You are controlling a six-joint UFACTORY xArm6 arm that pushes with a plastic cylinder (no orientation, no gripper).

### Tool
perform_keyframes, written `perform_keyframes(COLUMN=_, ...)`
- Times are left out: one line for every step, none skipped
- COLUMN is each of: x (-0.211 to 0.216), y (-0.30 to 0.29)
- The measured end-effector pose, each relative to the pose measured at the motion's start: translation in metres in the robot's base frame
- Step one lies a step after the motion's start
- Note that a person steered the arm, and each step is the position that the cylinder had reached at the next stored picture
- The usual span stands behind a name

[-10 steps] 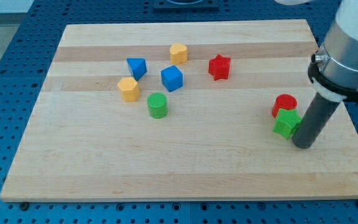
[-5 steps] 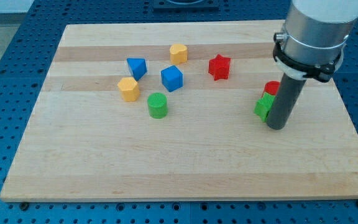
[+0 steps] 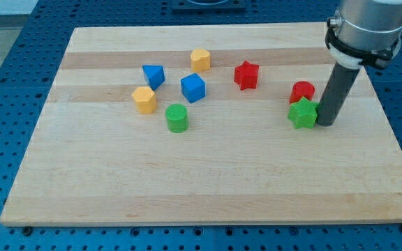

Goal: Move the green star to the right of the red circle

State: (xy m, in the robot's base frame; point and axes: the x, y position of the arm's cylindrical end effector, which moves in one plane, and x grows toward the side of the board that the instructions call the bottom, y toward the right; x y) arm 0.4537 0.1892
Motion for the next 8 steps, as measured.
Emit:
perform_keyframes(x=-0.004, y=-0.006)
perform_keyframes(x=-0.004, y=-0.026)
perform_keyframes(x=-0.001, y=-0.050)
perform_keyframes(x=0.001, y=-0.076)
perform_keyframes(x=0.004, y=-0.102)
perform_keyframes(x=0.004, y=-0.123)
perform_keyframes(x=0.004, y=-0.142)
perform_keyframes(x=0.004, y=-0.144)
